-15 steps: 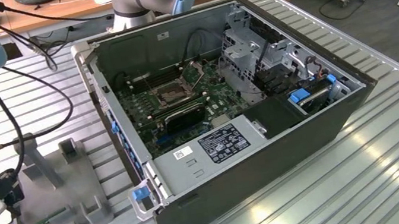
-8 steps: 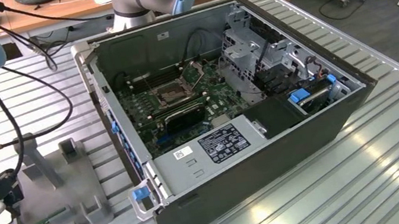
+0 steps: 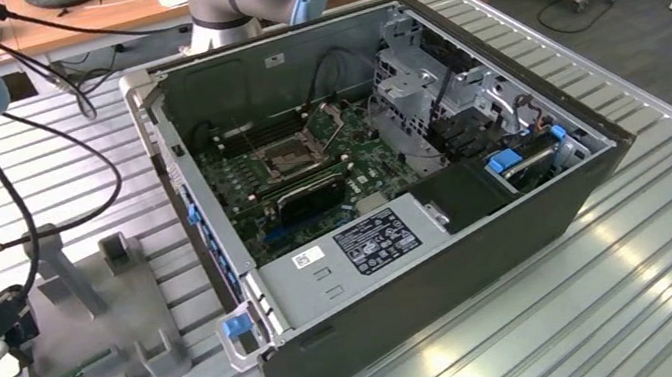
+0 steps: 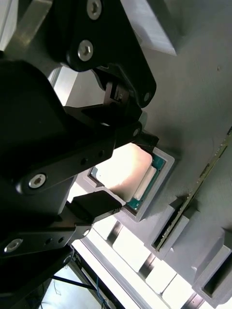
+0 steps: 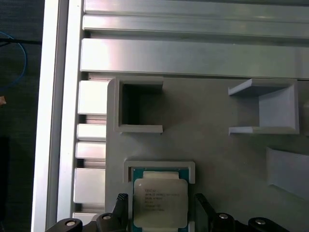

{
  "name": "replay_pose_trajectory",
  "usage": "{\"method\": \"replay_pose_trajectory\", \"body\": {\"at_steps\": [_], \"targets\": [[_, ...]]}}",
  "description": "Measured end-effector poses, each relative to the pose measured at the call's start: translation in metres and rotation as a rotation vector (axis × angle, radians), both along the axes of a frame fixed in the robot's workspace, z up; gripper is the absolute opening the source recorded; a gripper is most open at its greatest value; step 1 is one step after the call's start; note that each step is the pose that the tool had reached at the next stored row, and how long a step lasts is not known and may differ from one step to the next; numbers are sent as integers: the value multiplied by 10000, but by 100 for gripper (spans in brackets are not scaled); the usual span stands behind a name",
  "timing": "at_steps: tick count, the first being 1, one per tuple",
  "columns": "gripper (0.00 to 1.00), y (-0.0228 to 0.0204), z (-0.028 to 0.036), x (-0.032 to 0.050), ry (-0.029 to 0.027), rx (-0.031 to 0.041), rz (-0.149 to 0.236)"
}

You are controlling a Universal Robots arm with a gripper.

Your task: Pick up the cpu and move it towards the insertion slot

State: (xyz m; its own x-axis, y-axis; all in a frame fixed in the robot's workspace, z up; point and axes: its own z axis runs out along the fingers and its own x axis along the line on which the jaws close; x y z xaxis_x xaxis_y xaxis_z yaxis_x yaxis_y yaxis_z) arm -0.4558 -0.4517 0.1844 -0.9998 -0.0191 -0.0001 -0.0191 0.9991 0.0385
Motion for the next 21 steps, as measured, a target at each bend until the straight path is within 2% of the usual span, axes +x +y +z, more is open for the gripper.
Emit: {"method": "replay_pose_trajectory", "body": {"at_steps": [10,21], "targets": [[65,36,-12,0,-2,7,0],[65,38,-22,0,0,11,130]]}}
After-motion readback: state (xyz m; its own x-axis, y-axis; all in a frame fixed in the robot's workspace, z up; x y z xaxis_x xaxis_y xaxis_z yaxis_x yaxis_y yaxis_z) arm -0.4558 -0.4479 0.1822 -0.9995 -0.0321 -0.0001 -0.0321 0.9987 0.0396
